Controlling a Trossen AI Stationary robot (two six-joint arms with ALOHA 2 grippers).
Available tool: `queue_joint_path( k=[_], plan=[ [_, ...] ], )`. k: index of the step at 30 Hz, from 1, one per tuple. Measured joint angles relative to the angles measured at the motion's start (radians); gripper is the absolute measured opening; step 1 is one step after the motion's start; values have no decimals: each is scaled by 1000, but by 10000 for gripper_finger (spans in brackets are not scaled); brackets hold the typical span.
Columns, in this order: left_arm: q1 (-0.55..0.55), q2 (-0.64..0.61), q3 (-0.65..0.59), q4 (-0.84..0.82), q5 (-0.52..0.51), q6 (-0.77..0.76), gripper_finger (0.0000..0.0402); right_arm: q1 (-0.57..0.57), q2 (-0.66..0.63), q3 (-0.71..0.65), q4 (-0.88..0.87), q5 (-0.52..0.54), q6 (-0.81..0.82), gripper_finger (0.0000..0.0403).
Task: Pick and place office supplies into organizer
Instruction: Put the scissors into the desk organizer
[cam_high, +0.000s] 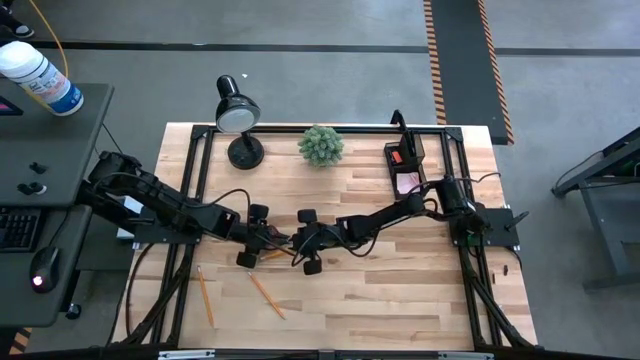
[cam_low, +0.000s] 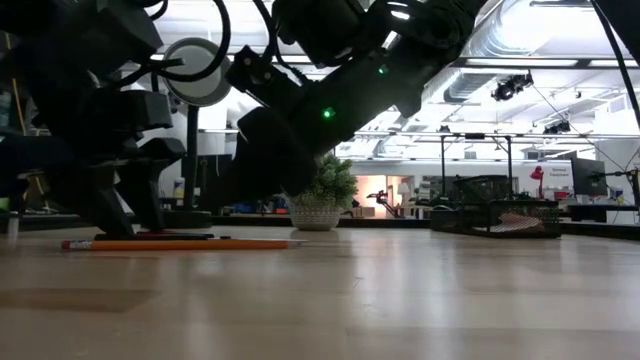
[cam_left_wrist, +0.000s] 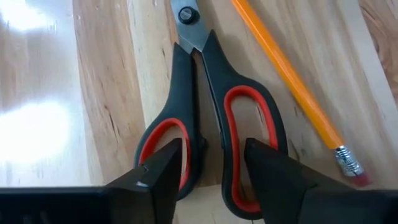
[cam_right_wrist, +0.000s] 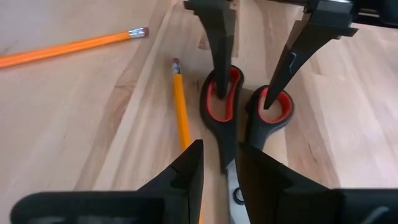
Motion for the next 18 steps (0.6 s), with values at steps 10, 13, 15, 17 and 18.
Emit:
queue_joint_path(
  k=[10, 13, 15, 17, 18],
  plan=[
    [0, 1, 0, -4, 39, 2, 76, 16, 0, 0, 4, -21, -4, 84],
    [0, 1, 0, -4, 38, 19, 61, 23, 0, 0, 5, -19, -6, 84],
    [0, 1, 0, -4, 32, 21, 56, 27, 0, 0, 5, -18, -6, 84],
    [-1, 1, 0, -4, 24, 25, 54, 29, -2, 0, 4, -5, -9, 84],
    [-1, 2, -1, -4, 19, 27, 54, 32, -3, 0, 4, 4, -12, 84]
  ],
)
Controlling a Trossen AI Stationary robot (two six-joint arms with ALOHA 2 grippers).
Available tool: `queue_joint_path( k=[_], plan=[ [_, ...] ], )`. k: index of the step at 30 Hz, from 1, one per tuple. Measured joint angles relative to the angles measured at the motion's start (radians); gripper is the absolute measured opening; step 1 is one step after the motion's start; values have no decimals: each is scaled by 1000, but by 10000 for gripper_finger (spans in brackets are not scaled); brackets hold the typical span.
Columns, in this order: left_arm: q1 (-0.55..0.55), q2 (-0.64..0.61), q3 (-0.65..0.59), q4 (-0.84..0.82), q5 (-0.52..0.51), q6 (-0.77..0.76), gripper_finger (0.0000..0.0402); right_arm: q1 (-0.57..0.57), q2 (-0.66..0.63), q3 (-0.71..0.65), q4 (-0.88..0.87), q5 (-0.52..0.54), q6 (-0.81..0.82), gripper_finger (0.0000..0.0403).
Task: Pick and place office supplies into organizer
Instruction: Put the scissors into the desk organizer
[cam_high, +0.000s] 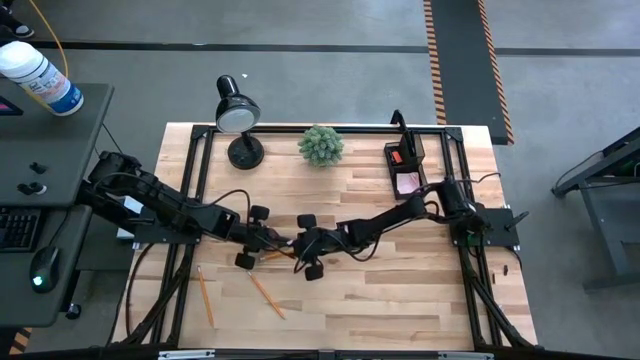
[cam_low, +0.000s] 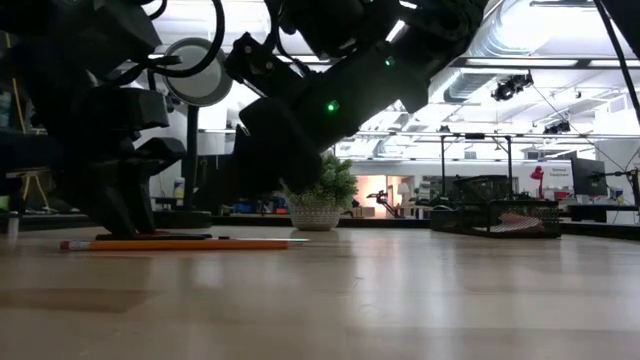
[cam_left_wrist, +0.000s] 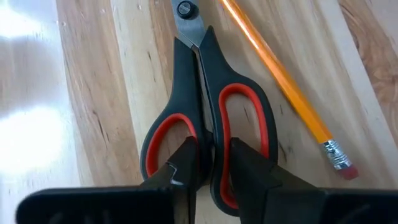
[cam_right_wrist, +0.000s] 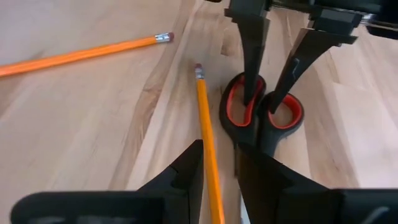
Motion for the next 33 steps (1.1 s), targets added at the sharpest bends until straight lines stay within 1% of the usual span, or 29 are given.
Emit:
queue_joint_path(
  k=[5, 8, 12, 16, 20, 22, 25, 29, 33],
  plan=[
    [0, 1, -1, 22, -15, 26, 53, 22, -25, 0, -2, 87, -40, 84],
    [0, 0, -2, 47, -27, 43, 52, 44, -61, 0, -11, 159, -63, 84],
    [1, -3, -3, 62, -64, 65, 51, 85, -125, 0, -67, 270, -91, 84],
    [1, -3, 10, 60, -112, 87, 51, 141, -192, 0, -168, 420, -99, 84],
    [1, -4, 55, 62, -119, 148, 48, 205, -250, 0, -304, 601, -78, 84],
    [1, -5, 90, 64, -120, 190, 45, 236, -277, 0, -397, 678, -20, 84],
    [1, -5, 151, 56, -120, 264, 31, 278, -309, 0, -589, 740, 134, 84],
    [1, -6, 235, 20, -125, 349, 4, 328, -335, 0, -822, 782, 398, 84],
    [1, -7, 319, -97, -126, 363, 13, 384, -337, 0, -1000, 784, 614, 84]
  ],
)
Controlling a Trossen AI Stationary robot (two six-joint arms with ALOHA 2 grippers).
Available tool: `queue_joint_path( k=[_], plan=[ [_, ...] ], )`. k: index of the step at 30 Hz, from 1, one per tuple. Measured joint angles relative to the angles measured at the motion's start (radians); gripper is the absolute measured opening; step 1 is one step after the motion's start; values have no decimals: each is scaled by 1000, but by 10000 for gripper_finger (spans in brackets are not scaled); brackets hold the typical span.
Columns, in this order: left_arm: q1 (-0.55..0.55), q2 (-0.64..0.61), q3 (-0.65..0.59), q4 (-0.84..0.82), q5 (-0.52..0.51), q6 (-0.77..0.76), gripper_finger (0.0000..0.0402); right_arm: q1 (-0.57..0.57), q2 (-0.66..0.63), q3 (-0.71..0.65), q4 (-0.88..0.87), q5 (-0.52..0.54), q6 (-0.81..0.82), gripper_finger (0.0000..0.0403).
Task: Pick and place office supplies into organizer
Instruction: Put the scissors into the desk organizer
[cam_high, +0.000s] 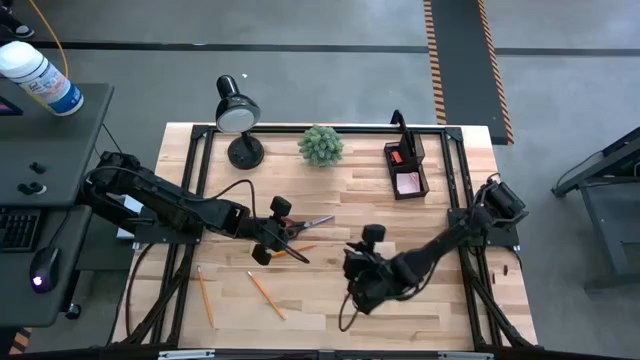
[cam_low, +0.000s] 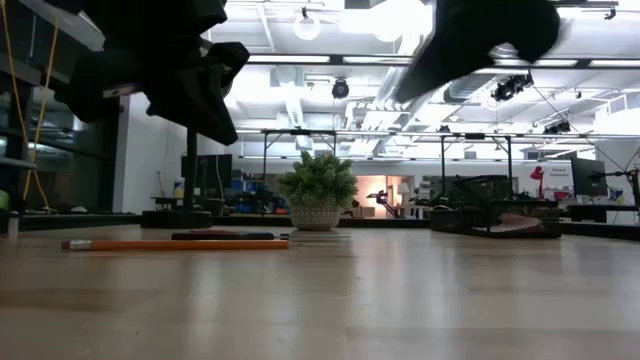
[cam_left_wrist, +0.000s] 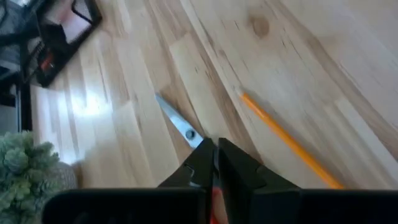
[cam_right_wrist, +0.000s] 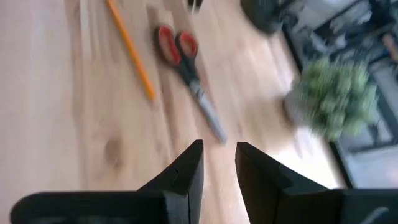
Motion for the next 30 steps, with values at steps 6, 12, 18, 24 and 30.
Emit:
queue_joint_path(
  k=[6, 12, 18, 24, 30],
  plan=[
    [0, 0, 37, -168, 74, -119, 43, 73, 0, 0, -88, 62, 173, 84],
    [-1, 0, 18, -179, 186, -217, 71, 98, 0, 0, -87, 109, 156, 84],
    [33, 25, 17, -171, 183, -243, 91, 73, 1, 0, -102, 103, 152, 84],
    [99, 134, 17, -130, 198, -250, 95, 59, 1, 0, -110, 101, 147, 84],
    [120, 211, 16, -132, 203, -311, 82, 59, 2, 0, -110, 100, 150, 84]
  ],
)
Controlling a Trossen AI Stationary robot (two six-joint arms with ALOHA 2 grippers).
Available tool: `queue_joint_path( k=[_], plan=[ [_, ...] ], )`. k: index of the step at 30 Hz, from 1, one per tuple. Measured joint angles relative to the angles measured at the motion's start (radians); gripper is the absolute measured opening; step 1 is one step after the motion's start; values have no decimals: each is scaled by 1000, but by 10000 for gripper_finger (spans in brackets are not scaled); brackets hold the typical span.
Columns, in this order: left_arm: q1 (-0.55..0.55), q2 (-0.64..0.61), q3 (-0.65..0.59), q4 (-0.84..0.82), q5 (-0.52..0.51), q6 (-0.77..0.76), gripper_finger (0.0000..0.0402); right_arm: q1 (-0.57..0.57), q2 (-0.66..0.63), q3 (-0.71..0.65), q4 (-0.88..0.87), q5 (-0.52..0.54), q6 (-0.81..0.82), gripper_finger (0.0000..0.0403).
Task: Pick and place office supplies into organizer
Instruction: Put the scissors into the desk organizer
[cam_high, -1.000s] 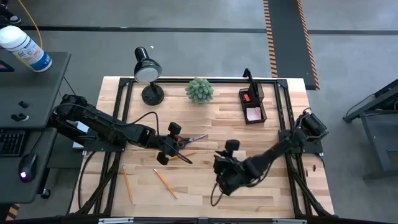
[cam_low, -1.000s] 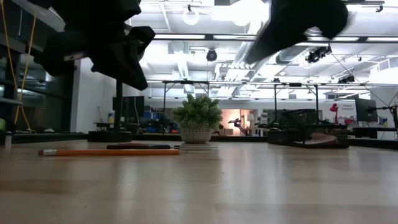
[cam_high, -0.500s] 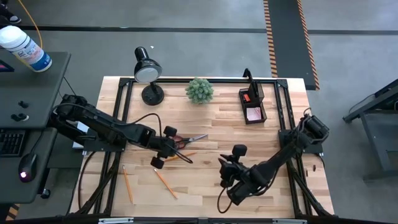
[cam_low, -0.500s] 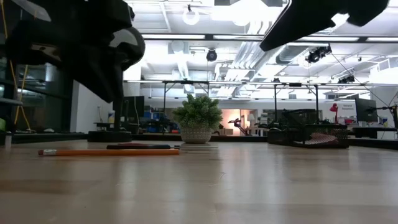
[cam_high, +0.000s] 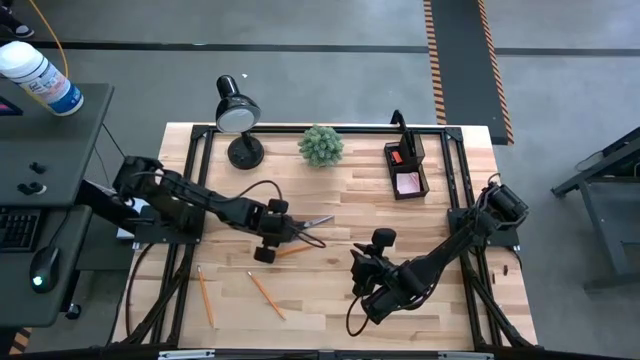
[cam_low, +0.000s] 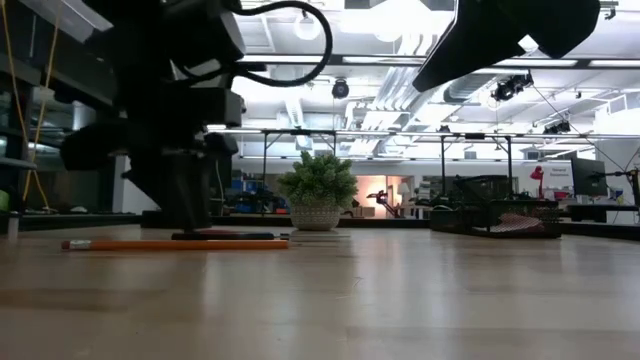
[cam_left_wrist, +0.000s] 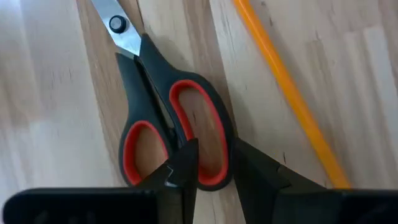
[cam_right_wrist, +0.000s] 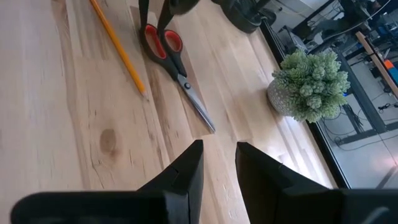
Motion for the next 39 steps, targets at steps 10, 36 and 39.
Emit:
queue_joint_path(
  k=[10, 36, 39],
  plan=[
    [-2, 58, 2, 49, 2, -29, 74, 0, 0, 0, 6, 2, 1, 84],
    [-8, 81, 89, 21, -13, 158, 3, 13, 0, 0, 1, 37, 0, 84],
    [-15, 81, 163, -50, -37, 205, 2, 18, 0, 0, -8, 34, 4, 84]
  ],
)
